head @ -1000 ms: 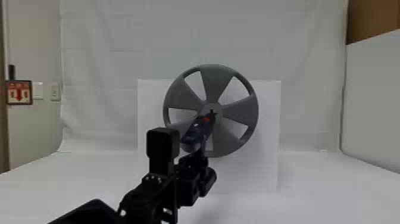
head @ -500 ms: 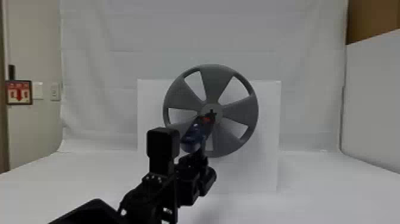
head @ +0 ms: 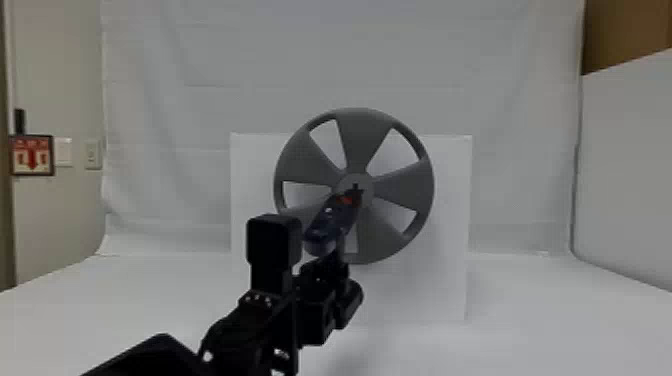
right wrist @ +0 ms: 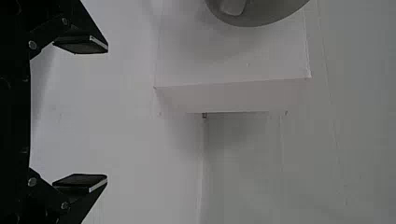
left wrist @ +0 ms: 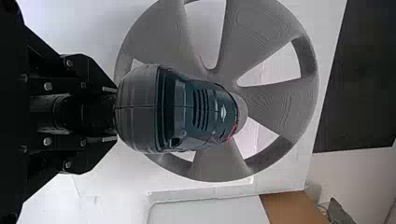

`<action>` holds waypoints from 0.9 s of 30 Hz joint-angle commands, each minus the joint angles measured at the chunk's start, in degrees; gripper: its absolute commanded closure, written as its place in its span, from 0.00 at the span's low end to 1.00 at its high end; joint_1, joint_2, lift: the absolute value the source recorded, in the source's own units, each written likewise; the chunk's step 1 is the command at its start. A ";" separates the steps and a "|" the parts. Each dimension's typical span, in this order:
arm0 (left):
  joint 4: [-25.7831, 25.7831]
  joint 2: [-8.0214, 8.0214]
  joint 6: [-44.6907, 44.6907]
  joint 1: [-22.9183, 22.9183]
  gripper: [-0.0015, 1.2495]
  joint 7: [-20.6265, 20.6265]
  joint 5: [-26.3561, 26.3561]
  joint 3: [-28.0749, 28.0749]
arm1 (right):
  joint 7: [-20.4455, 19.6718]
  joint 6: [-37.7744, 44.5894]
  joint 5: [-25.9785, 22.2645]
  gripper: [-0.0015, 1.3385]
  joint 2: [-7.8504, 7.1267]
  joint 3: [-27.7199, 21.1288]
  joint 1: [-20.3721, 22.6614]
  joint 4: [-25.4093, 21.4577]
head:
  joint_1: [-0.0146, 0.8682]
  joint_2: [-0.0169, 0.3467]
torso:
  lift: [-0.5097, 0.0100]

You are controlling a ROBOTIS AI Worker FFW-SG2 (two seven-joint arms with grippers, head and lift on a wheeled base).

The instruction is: Grasp the drill and bring into the middle of wheel

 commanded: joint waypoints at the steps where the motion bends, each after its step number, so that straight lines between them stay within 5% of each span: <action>1: 0.00 0.00 -0.11 0.00 0.94 0.00 -0.03 0.00 | 0.45 0.00 0.09 0.22 -0.01 0.00 0.00 0.00 | 0.08 0.13 | 0.21; 27: -0.09 0.00 -1.34 1.14 0.94 -2.02 0.06 0.44 | 0.45 0.09 0.18 0.22 -0.01 -0.27 0.18 0.00 | 0.08 0.13 | 0.21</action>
